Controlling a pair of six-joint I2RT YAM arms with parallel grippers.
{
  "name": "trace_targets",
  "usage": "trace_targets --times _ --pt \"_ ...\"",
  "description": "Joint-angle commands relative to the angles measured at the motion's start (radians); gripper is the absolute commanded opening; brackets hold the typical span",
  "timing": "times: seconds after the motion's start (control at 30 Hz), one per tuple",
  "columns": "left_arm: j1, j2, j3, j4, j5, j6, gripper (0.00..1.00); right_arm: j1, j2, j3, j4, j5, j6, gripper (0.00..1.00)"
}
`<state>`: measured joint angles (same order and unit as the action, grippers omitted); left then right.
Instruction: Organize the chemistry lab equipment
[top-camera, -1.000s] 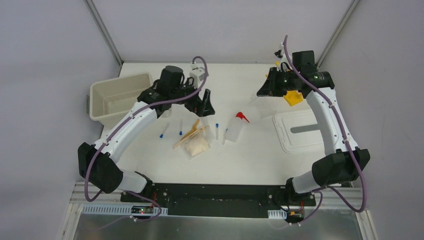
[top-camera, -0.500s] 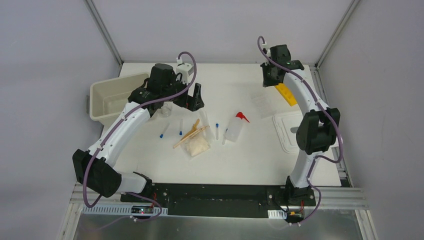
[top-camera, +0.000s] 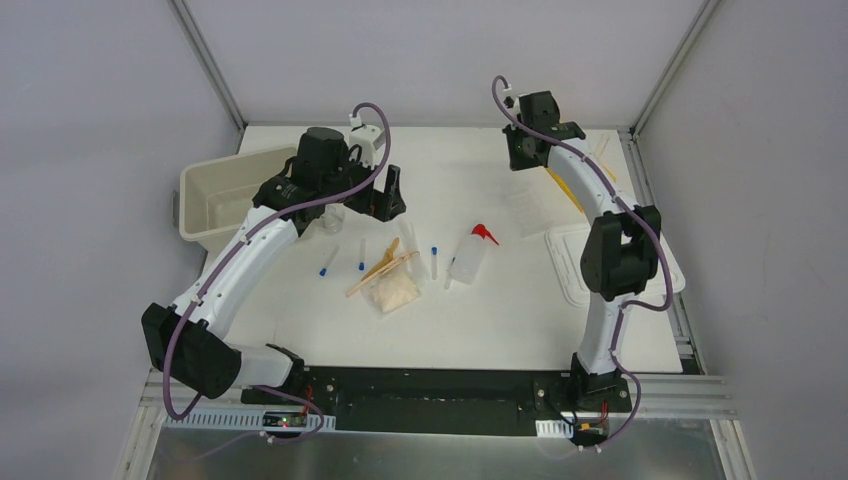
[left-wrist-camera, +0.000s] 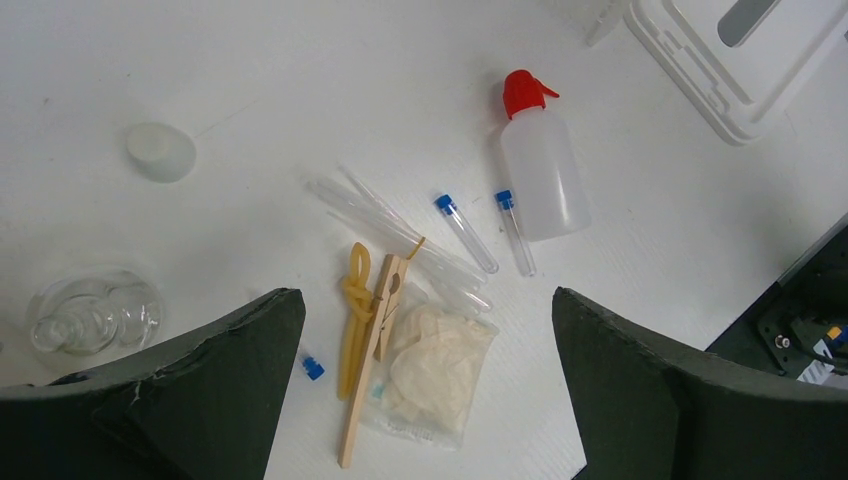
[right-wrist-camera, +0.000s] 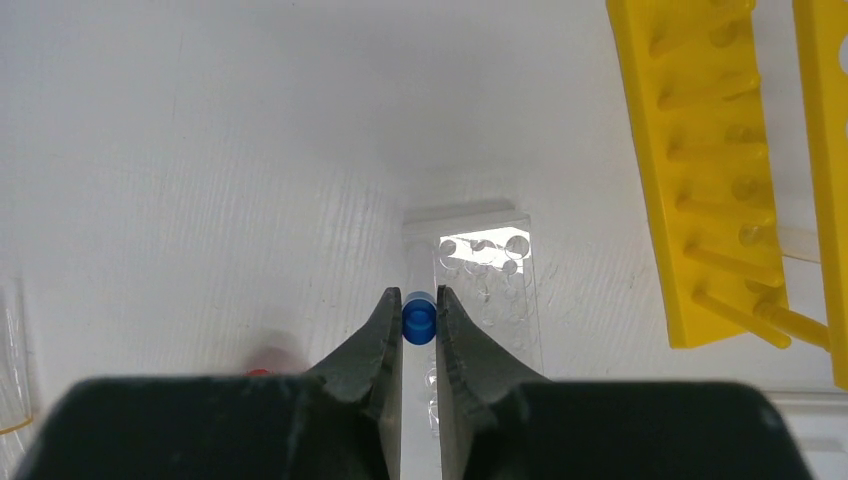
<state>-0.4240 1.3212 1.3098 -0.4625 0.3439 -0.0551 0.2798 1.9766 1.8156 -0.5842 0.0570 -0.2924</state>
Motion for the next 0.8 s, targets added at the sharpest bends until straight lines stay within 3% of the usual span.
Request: trace_targets --times 0.0,0.77 --pt "0.005 -0.035 0.006 0.007 -0.015 0.005 0.99 0.005 0.021 -0.001 0.042 0.022 0.003 0.0" --pt "0.005 -0.026 -0.018 0.019 0.0 -0.003 0.99 -0.038 0.06 -0.079 0.088 -0.035 0.024 0.0"
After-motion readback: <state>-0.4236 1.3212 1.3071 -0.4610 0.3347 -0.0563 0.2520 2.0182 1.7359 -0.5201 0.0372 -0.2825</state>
